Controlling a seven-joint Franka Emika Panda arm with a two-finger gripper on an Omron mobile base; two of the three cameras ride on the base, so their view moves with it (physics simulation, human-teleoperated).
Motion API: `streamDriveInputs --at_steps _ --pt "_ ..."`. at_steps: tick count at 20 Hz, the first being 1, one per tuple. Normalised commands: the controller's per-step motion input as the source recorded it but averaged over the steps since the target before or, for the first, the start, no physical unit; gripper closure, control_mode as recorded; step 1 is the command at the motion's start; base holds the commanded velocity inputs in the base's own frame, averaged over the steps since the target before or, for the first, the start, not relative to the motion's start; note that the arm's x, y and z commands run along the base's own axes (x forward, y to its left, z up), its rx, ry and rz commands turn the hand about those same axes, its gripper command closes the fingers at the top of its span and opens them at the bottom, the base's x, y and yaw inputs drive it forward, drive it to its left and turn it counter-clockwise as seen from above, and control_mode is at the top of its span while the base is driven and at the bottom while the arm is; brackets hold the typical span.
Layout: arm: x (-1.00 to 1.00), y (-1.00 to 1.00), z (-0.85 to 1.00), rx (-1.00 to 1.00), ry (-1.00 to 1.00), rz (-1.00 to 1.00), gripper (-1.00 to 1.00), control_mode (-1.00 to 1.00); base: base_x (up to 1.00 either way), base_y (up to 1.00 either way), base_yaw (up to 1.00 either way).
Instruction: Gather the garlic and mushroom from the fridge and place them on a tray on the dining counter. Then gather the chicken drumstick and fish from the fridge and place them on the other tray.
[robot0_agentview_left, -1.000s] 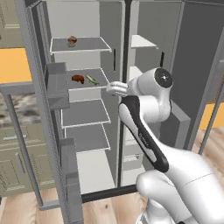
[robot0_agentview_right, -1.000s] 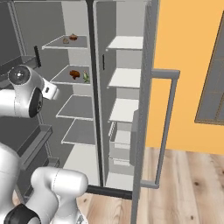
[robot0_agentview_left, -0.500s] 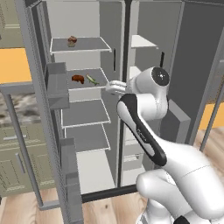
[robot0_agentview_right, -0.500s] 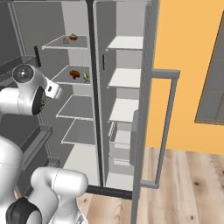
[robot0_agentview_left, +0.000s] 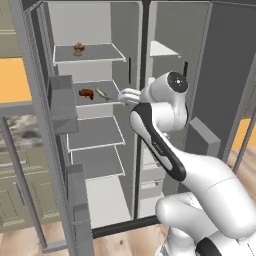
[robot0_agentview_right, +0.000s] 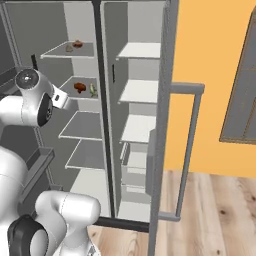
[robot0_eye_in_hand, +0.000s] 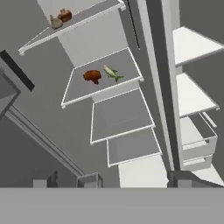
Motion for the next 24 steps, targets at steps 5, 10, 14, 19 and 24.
streamDriveInputs --at_steps 5,10,14,19,24 --pt "0.00 0.00 0.00 0.00 0.00 0.00 -1.00 1.00 0.47 0.38 -0.09" --pt "0.00 0.00 0.00 0.00 0.00 0.00 -1.00 1.00 0.52 0.51 -0.07" --pt "0.00 0.00 0.00 0.00 0.00 0.00 -1.00 1.00 0.35 0.16 0.00" --pt "0.00 0.00 0.00 0.00 0.00 0.00 -1.00 1.00 0.30 0.00 0.01" --pt "0.00 0.00 0.00 0.00 0.00 0.00 -1.00 1.00 0.48 0.00 0.00"
